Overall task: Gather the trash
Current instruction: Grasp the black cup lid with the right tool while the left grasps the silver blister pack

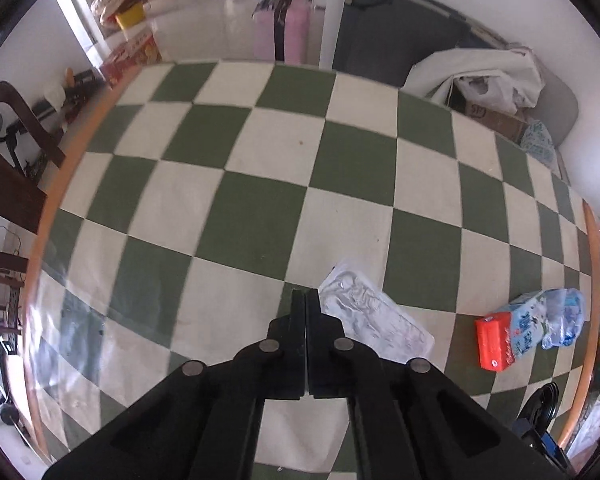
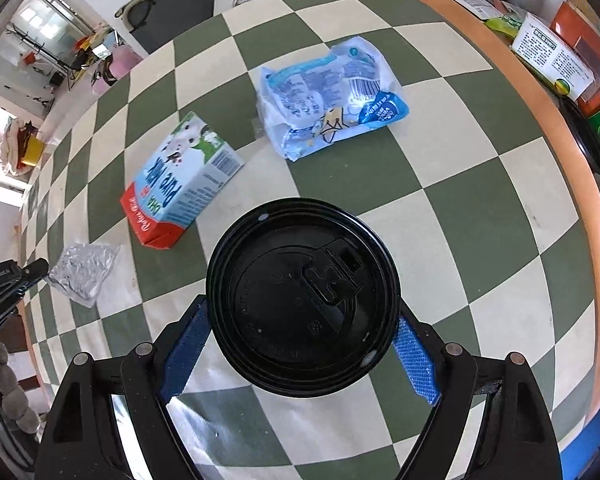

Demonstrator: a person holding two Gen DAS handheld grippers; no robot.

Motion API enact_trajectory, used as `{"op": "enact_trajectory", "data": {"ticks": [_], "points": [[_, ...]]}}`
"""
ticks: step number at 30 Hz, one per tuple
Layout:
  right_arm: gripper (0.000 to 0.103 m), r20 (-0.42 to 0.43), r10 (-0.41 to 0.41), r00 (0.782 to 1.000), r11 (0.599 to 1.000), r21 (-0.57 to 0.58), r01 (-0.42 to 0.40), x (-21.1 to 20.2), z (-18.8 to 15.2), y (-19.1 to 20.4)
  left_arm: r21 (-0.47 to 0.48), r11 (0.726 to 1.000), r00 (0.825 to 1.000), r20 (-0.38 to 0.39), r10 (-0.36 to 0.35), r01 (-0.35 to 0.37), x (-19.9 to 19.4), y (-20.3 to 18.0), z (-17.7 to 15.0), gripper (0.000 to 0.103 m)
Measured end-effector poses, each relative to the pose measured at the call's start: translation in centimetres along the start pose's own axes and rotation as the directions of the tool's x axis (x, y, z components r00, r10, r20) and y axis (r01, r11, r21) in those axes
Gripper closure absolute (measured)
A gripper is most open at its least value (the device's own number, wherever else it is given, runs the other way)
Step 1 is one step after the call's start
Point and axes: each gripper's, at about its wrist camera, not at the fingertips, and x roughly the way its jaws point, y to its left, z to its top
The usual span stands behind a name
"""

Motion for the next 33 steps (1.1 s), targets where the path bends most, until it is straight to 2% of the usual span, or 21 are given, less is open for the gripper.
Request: {"op": "enact_trajectory", "data": {"ticks": [6, 8, 10, 12, 14, 16, 17, 18, 19, 20, 24, 25, 27, 28, 29, 30, 31, 33], "points": [[0.015, 0.011, 0.030, 0.999, 0.999, -0.028, -0.030, -1.7, -1.2, 0.4, 0.003, 1.000, 0.999, 0.025, -0.029, 0.029, -1.3, 1.1, -1.3, 0.103], [0.015, 0.016, 0.042, 0.999, 0.999, -0.034, -0.041, -2.2, -1.7, 0.7, -0.071, 0.989, 0.991, -0.007, -0.133, 0.132, -0.7, 2.4, -1.7, 0.103], [0.015, 0.016, 0.048, 0.999, 0.998, -0.031, -0.047, -2.6, -2.3, 0.7, -0.145, 0.968, 0.977, -0.036, -0.212, 0.205, 1.2, 2.3, -1.7, 0.101], [0.015, 0.019, 0.048, 0.999, 0.999, -0.018, -0.047, -2.7, -2.8, 0.5, -0.236, 0.942, 0.957, -0.109, -0.269, 0.238, 4.1, 2.9, -2.2, 0.089], [0.015, 0.015, 0.051, 0.999, 0.999, 0.004, -0.051, -2.3, -3.0, 0.2, -0.280, 0.924, 0.938, -0.153, -0.311, 0.261, 6.5, 2.6, -2.7, 0.082], [0.015, 0.013, 0.041, 0.999, 0.999, 0.013, -0.041, -1.8, -2.9, 0.0, -0.288, 0.921, 0.933, -0.166, -0.319, 0.264, 7.6, 2.0, -3.1, 0.078], [0.015, 0.011, 0.037, 0.999, 0.999, 0.018, -0.037, -1.5, -2.7, -0.1, -0.279, 0.921, 0.940, -0.130, -0.316, 0.271, 7.3, 1.7, -3.0, 0.071], [0.015, 0.010, 0.034, 0.999, 0.999, 0.019, -0.034, -1.4, -2.5, -0.2, -0.265, 0.927, 0.946, -0.114, -0.303, 0.265, 7.1, 1.2, -2.8, 0.052], [0.015, 0.011, 0.028, 1.000, 0.999, 0.021, -0.028, -1.3, -2.3, -0.4, -0.258, 0.927, 0.947, -0.103, -0.305, 0.271, 7.2, 0.6, -2.6, 0.043], [0.015, 0.013, 0.026, 1.000, 0.999, 0.025, -0.026, -1.2, -2.1, -0.5, -0.255, 0.933, 0.953, -0.097, -0.287, 0.255, 7.3, 0.0, -2.4, 0.042], [0.015, 0.025, 0.020, 0.999, 0.999, 0.034, -0.021, -1.4, -1.0, -1.1, -0.210, 0.968, 0.983, -0.088, -0.161, 0.140, 7.6, -2.1, -1.5, 0.044], [0.015, 0.026, 0.018, 1.000, 0.999, 0.037, -0.019, -1.3, -0.8, -1.2, -0.184, 0.979, 0.989, -0.094, -0.111, 0.092, 7.9, -3.0, -1.1, 0.045], [0.015, 0.021, 0.010, 1.000, 0.999, 0.037, -0.011, -1.0, -0.3, -1.3, -0.124, 0.992, 0.995, -0.101, -0.015, 0.003, 8.1, -4.2, -0.5, 0.057], [0.015, 0.019, 0.003, 1.000, 0.999, 0.036, -0.004, -0.8, -0.1, -1.4, -0.100, 0.995, 0.997, -0.079, -0.018, 0.010, 7.9, -4.9, -0.3, 0.064], [0.015, 0.015, -0.002, 1.000, 0.999, 0.035, 0.001, -0.6, 0.1, -1.4, -0.066, 0.998, 0.998, -0.061, 0.006, -0.010, 7.6, -5.6, 0.0, 0.066], [0.015, 0.013, -0.003, 1.000, 0.999, 0.035, 0.003, -0.5, 0.2, -1.4, -0.037, 0.999, 0.999, -0.046, 0.027, -0.029, 7.3, -6.2, 0.1, 0.077], [0.015, 0.012, -0.006, 1.000, 0.999, 0.034, 0.005, -0.3, 0.4, -1.4, -0.018, 0.999, 0.999, -0.024, 0.036, -0.036, 7.0, -6.6, 0.3, 0.095], [0.015, 0.011, -0.006, 1.000, 0.999, 0.033, 0.006, -0.2, 0.6, -1.5, -0.012, 1.000, 1.000, -0.014, 0.012, -0.012, 6.4, -6.9, 0.5, 0.097]]}}
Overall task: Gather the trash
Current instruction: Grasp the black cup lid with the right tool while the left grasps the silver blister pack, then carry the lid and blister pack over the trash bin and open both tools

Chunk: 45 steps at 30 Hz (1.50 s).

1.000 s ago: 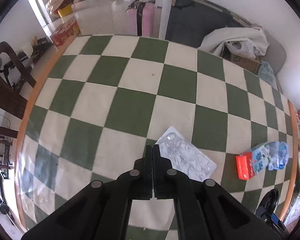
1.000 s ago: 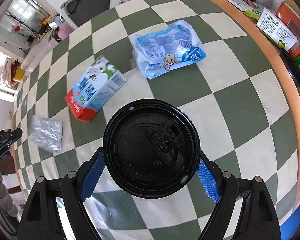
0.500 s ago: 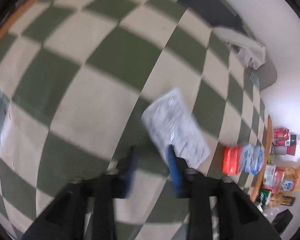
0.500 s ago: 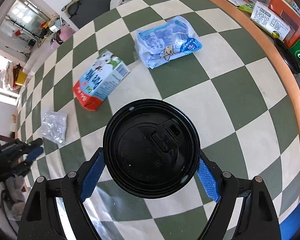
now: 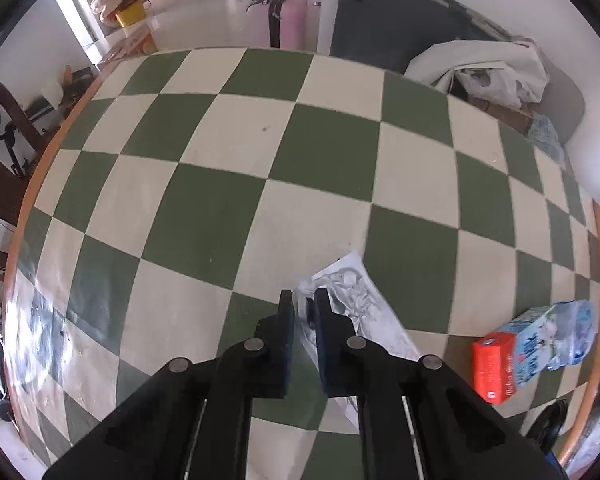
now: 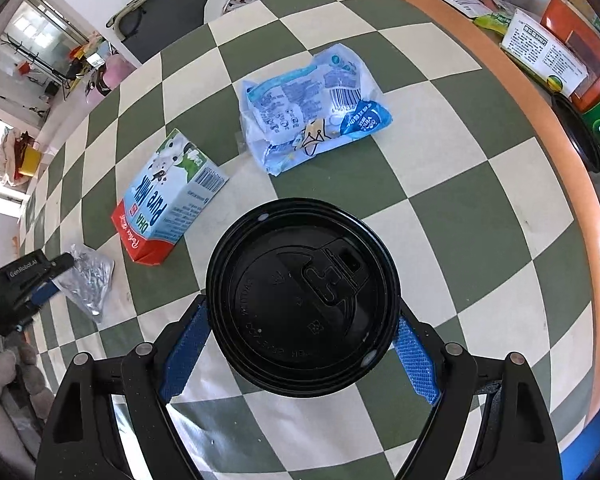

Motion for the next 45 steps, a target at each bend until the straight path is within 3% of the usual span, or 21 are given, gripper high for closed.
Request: {"op": "enact_trajectory", "data": {"ticks": [15, 21, 24, 31, 36, 41, 45], "points": [[0.015, 0.024, 0.024, 0.999, 0.999, -0.029, -0.024, -2.2, -1.2, 0.0, 0.027, 0.997, 0.993, 0.099, -0.068, 0.066, -7.4, 5.8, -1.9, 0.101], [0.015, 0.047, 0.036, 0.998, 0.998, -0.046, -0.033, -4.5, -4.0, 0.3, 0.092, 0.994, 0.989, 0.131, -0.074, 0.062, -11.5, 8.3, -5.7, 0.101], [0.015, 0.066, 0.038, 0.997, 0.997, -0.069, -0.033, -6.3, -7.0, 0.8, 0.128, 0.990, 0.986, 0.142, -0.083, 0.065, -13.9, 10.2, -9.1, 0.101], [0.015, 0.107, 0.057, 0.993, 0.993, -0.105, -0.046, -10.7, -17.6, 2.1, 0.179, 0.977, 0.980, 0.135, -0.144, 0.119, -18.3, 16.7, -18.7, 0.101], [0.016, 0.121, 0.048, 0.992, 0.994, -0.107, -0.035, -13.4, -28.9, 2.7, 0.186, 0.967, 0.978, 0.079, -0.193, 0.175, -20.3, 22.3, -26.4, 0.101], [0.015, 0.047, 0.056, 0.997, 0.996, -0.076, -0.053, -14.3, -41.9, 1.9, 0.195, 0.960, 0.979, -0.014, -0.202, 0.201, -20.3, 27.1, -34.3, 0.101], [0.015, -0.043, 0.050, 0.998, 0.995, -0.084, -0.054, -12.0, -49.8, 0.9, 0.171, 0.965, 0.978, -0.105, -0.181, 0.197, -17.3, 29.7, -39.5, 0.100]]}}
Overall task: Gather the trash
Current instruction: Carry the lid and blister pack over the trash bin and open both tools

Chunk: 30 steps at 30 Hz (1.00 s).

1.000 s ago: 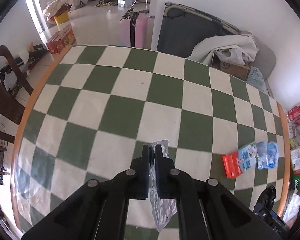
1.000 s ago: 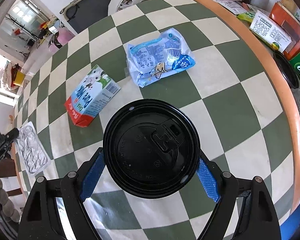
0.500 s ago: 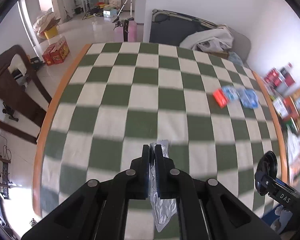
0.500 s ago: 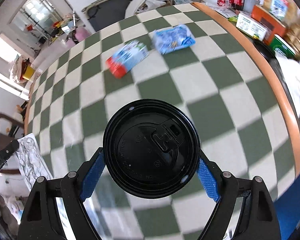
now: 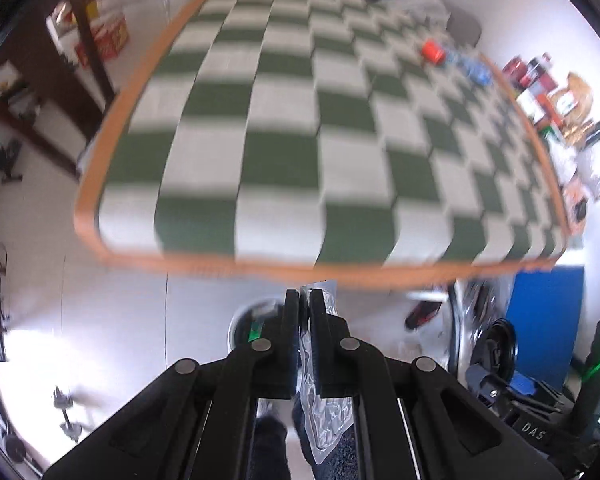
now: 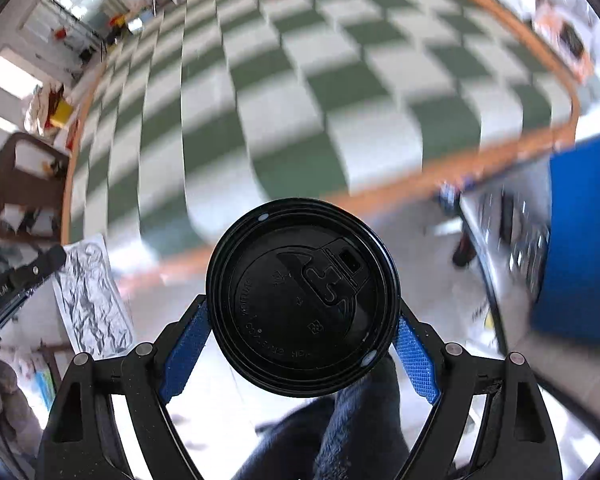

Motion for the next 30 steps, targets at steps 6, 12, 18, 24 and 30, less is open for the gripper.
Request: {"op": "enact_trajectory", "data": {"ticks": [6, 12, 18, 24, 30], "points": [[0.016, -0.133, 0.018, 0.991, 1.000, -0.008, -0.019, 8.7, -7.3, -1.4, -0.096, 0.995, 0.995, -0.100, -0.017, 0.008, 8.5, 3.4, -5.2, 0.100], [0.015, -0.204, 0.039, 0.978, 0.999, -0.021, -0.044, 21.5, -10.3, -3.5, -0.148, 0.989, 0.982, -0.180, -0.052, 0.025, 21.0, 5.8, -7.8, 0.100], [0.015, -0.260, 0.073, 0.963, 0.997, -0.008, -0.077, 34.1, -11.4, -5.2, -0.121, 0.992, 0.960, -0.272, -0.061, 0.029, 32.3, 7.5, -9.6, 0.098], [0.004, -0.357, 0.112, 0.928, 0.989, -0.051, -0.139, 44.8, -11.9, -4.4, -0.031, 0.994, 0.952, -0.292, 0.094, -0.108, 37.1, 9.9, -11.1, 0.026], [0.000, -0.382, 0.074, 0.921, 0.989, -0.092, -0.117, 48.0, -12.4, -3.7, -0.018, 0.984, 0.949, -0.268, 0.166, -0.177, 36.0, 11.6, -12.5, 0.000]]}}
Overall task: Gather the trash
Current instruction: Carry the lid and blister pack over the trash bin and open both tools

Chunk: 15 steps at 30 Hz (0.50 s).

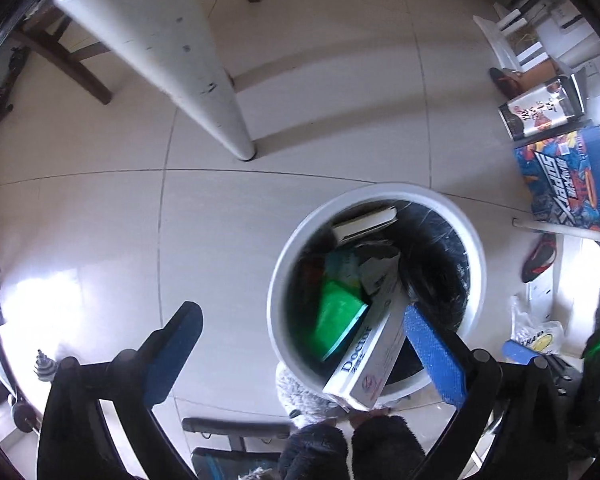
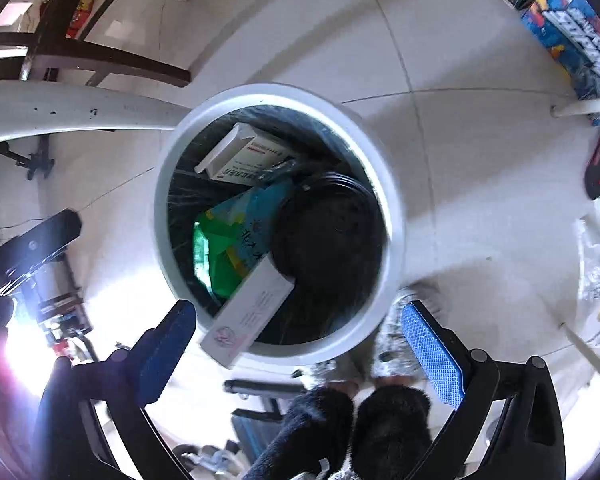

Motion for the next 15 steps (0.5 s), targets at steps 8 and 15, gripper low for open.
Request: {"op": "enact_trajectory", "data": {"ticks": [8, 15], "points": [[0.000, 0.066, -0.185, 0.981, 0.982, -0.024, 0.187, -3.5, -1.2, 1.2, 0.041, 0.997, 0.998, 0.023, 0.066, -0.067, -3.1, -0.6, -2.0, 0.000], [0.000, 0.115, -0.241, 0.964, 0.969, -0.022, 0.245, -9.2, -3.1, 2.6, 0.024, 0.998, 0.998, 0.028, 0.056, -0.057, -7.0, -1.0, -4.2, 0.000]]}}
